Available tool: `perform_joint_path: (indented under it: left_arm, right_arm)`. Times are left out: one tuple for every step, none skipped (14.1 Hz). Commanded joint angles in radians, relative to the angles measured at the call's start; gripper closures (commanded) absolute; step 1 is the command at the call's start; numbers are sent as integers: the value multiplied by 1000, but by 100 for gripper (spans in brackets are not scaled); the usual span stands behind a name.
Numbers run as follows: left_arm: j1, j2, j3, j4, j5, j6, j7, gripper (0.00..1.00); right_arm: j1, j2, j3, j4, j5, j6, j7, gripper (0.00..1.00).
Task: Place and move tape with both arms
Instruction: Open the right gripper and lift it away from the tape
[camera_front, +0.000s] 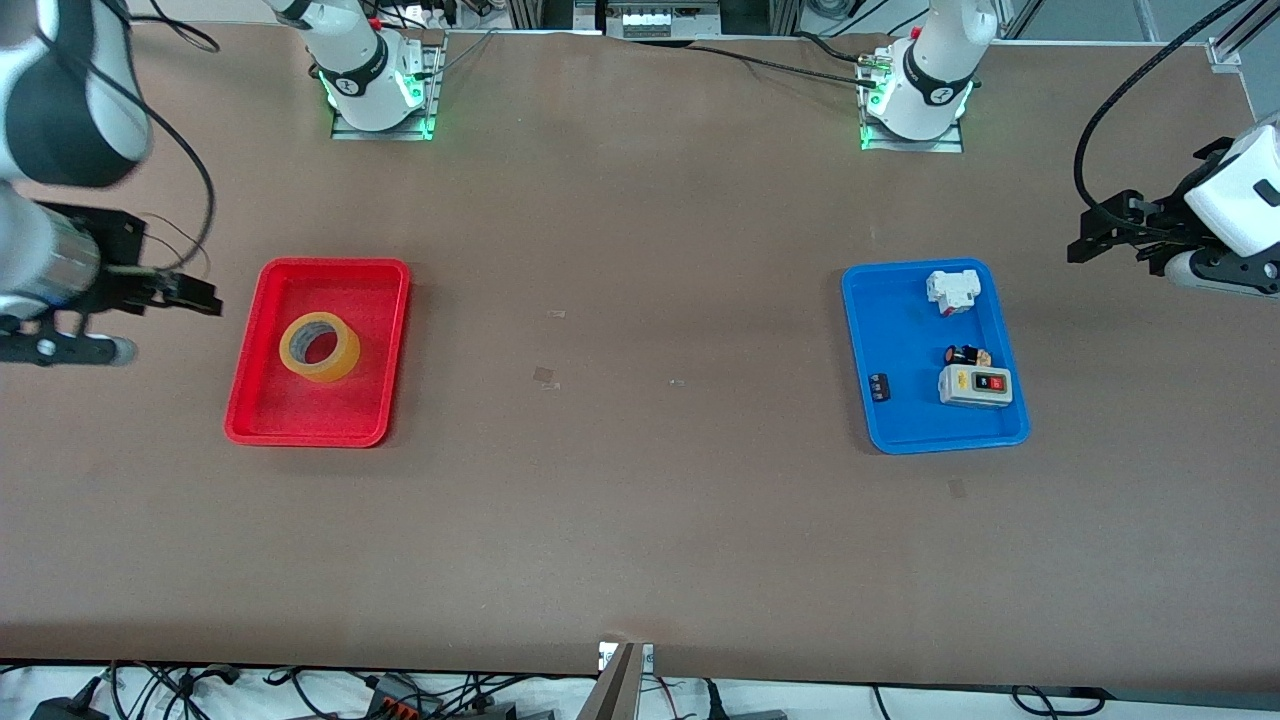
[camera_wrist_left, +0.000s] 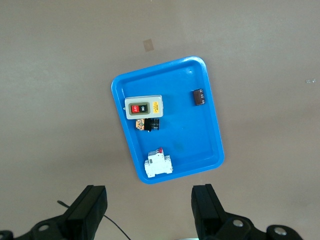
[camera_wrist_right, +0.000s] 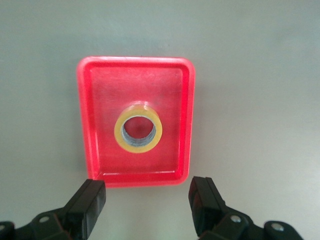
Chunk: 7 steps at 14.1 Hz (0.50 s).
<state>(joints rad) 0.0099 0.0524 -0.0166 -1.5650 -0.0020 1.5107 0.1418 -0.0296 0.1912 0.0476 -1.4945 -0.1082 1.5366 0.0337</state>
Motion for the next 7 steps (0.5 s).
perform_joint_path:
  left_arm:
    - [-8, 20, 3, 8, -1, -7, -10, 0]
    - [-8, 26, 3, 8, -1, -6, -10, 0]
    - [-8, 26, 3, 6, -1, -6, -10, 0]
    - [-8, 26, 3, 6, -1, -6, -10, 0]
    - [-8, 26, 3, 6, -1, -6, -10, 0]
    - [-8, 26, 3, 6, -1, -7, -10, 0]
    - [-8, 26, 3, 6, 0, -7, -10, 0]
  right_arm:
    - [1, 45, -5, 160, 76, -111, -17, 0]
    - [0, 45, -8, 172, 103, -113, -14, 0]
    - [2, 45, -8, 175, 105, -108, -8, 0]
    - [4, 47, -8, 175, 105, -104, 6, 0]
    - [1, 48, -8, 178, 107, -84, -4, 0]
    - [7, 53, -14, 180, 102, -25, -17, 0]
    - [4, 54, -14, 178, 105, 18, -21, 0]
